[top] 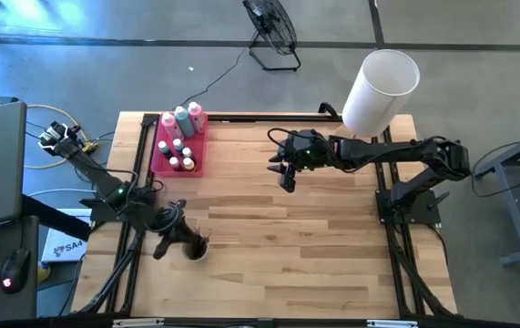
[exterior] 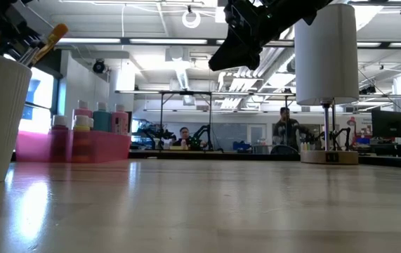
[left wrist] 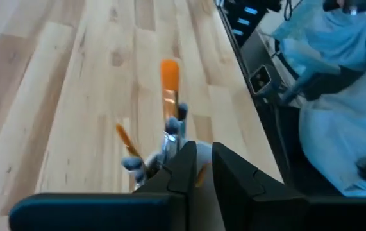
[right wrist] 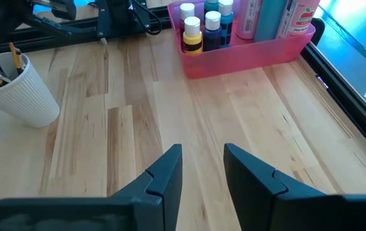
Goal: Pick & Place Paint Supplies
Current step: Put the gold paintbrush into the light brown cup, then put the silver paintbrush into the light brown cup
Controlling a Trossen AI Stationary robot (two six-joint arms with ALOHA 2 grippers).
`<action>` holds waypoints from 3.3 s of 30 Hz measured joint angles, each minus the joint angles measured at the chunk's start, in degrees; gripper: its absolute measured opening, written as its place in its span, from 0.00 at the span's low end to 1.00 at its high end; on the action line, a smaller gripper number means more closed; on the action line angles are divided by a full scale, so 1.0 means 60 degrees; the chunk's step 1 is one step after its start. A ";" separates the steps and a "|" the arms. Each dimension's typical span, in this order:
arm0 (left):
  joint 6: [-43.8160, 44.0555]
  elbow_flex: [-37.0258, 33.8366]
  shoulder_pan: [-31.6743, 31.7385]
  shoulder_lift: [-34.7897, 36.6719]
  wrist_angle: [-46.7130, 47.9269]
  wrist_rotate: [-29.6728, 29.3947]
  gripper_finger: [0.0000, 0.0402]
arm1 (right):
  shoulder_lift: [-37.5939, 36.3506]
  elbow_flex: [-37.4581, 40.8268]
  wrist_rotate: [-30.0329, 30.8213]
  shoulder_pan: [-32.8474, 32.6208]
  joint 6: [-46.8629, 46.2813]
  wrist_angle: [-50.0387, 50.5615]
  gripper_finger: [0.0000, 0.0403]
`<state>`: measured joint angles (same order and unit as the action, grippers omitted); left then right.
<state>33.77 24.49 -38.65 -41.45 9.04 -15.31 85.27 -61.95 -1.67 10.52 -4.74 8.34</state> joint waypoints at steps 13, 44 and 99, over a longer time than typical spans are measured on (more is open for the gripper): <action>0.0171 0.0000 0.0000 0.0000 0.0004 0.0209 0.13 | 0.0000 0.0000 -0.0185 -0.0003 0.0002 0.0022 0.27; -0.0413 0.0000 0.0007 0.0004 -0.0491 0.0092 0.31 | 0.0000 0.0001 -0.0601 -0.0004 0.0078 0.0011 0.27; -0.4110 0.1708 0.5523 0.0293 0.0960 0.1274 0.00 | 0.0004 0.0004 -0.2463 -0.0189 0.1327 0.0288 0.27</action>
<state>9.11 34.74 -5.52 -39.70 14.80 -7.67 85.30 -61.93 -16.45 9.39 3.22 10.07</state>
